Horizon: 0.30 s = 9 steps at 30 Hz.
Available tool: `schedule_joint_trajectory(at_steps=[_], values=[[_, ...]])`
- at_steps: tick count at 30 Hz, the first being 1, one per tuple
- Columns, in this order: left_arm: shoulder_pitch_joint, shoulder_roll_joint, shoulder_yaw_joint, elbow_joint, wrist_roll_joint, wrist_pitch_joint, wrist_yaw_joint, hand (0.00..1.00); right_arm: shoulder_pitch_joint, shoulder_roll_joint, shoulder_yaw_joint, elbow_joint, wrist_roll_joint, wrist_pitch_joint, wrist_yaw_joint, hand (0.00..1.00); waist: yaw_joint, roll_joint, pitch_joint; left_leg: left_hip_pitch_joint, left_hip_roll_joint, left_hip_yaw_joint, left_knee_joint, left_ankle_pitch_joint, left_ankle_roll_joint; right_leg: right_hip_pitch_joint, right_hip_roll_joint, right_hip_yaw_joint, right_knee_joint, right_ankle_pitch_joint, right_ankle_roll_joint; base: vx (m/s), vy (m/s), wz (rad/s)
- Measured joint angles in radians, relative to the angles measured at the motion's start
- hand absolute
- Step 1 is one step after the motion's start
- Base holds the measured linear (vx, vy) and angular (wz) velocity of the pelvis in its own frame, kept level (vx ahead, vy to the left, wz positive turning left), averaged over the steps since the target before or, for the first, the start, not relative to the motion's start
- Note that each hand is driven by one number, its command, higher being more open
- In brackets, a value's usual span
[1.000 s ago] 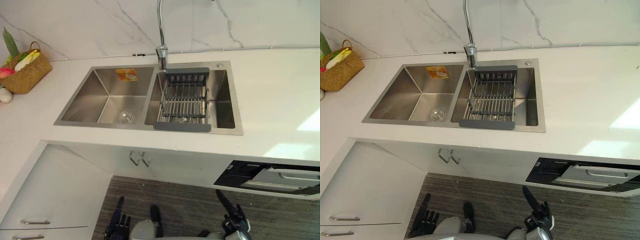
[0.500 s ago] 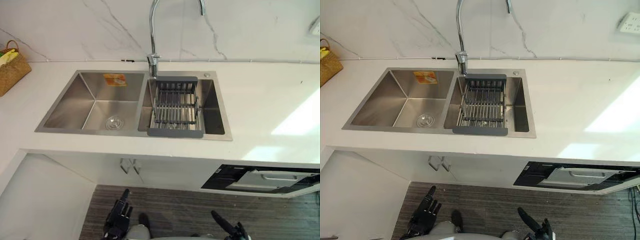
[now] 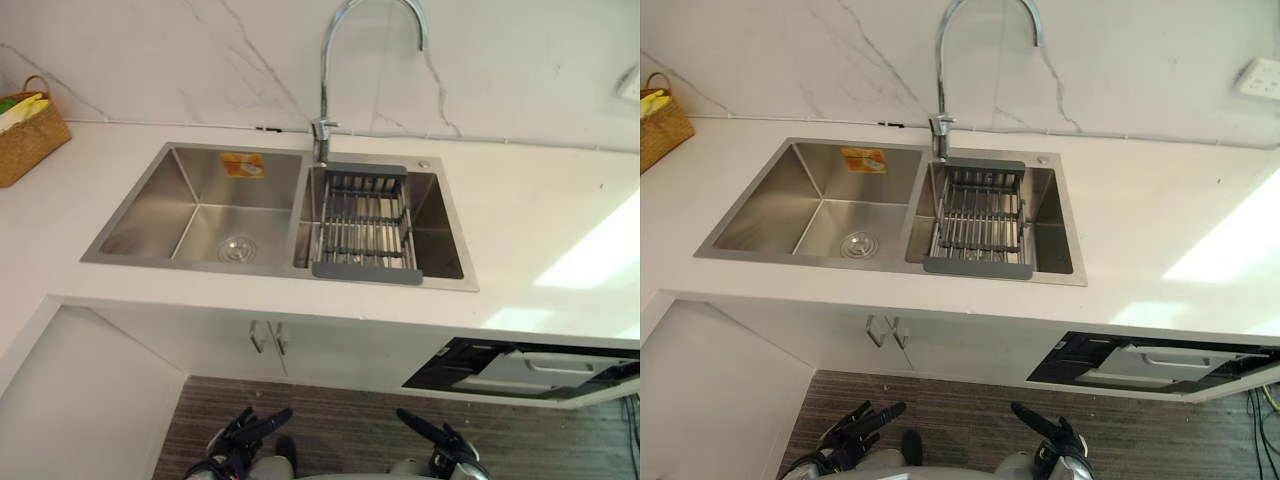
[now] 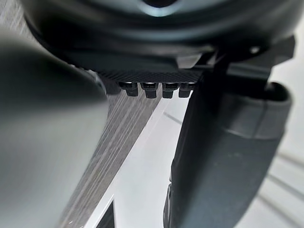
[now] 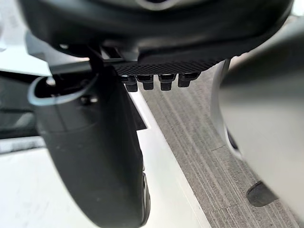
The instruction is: Walk over to the sink, pick up the cup, carry it to the dishwasher, place the cup inside the dishwasher, then close the dishwasher door
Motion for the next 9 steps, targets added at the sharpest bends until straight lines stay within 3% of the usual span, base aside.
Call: schedule_joint_trajectory(at_steps=[2,3,4,6,7,9], values=[[0.003,0.013,-0.002,0.014,-0.034,0.021,-0.001,1.0,0.0,0.01,-0.012,0.005,-0.005,0.0,0.01,1.0,-0.011,0.002,0.003,-0.012,0.01,-0.032,0.0,0.001,-0.002,-0.004,0.038,0.069,-0.052,-0.024,0.013,0.03,-0.101,0.44],[0.004,0.022,-0.004,0.022,-0.047,0.028,-0.007,1.0,0.004,0.021,-0.029,0.012,-0.009,0.002,0.012,1.0,-0.014,-0.012,0.005,-0.018,0.003,-0.044,0.0,0.007,-0.015,-0.003,0.054,0.094,-0.114,0.0,0.017,0.03,-0.165,0.47],[0.001,0.021,-0.001,0.032,-0.045,0.021,-0.01,1.0,0.004,0.019,-0.042,0.024,-0.009,0.009,0.016,1.0,-0.012,-0.019,0.009,-0.018,0.004,-0.05,0.0,0.013,-0.027,0.015,0.059,0.096,-0.142,-0.013,0.041,0.05,-0.209,0.23],[0.002,0.004,0.033,0.046,-0.034,0.004,-0.013,1.0,0.0,0.023,-0.07,0.032,-0.006,0.021,0.021,1.0,-0.015,-0.008,0.015,-0.026,0.029,-0.037,0.0,0.027,-0.057,0.058,0.1,0.084,-0.253,-0.012,0.067,0.04,-0.196,-0.1],[0.005,0.003,0.032,0.055,-0.03,0.001,-0.018,1.0,0.006,0.023,-0.078,0.038,0.0,0.026,0.025,1.0,-0.016,0.004,0.008,-0.025,0.052,-0.032,0.0,0.032,-0.065,0.072,0.129,0.083,-0.29,-0.001,0.057,0.03,-0.161,-0.18],[0.01,0.005,0.032,0.06,-0.024,-0.004,-0.023,1.0,0.015,0.023,-0.097,0.044,0.004,0.037,0.029,1.0,-0.016,-0.001,0.002,-0.017,0.077,-0.025,0.0,0.027,-0.081,0.094,0.161,0.084,-0.33,0.008,0.047,0.04,-0.124,-0.12]])
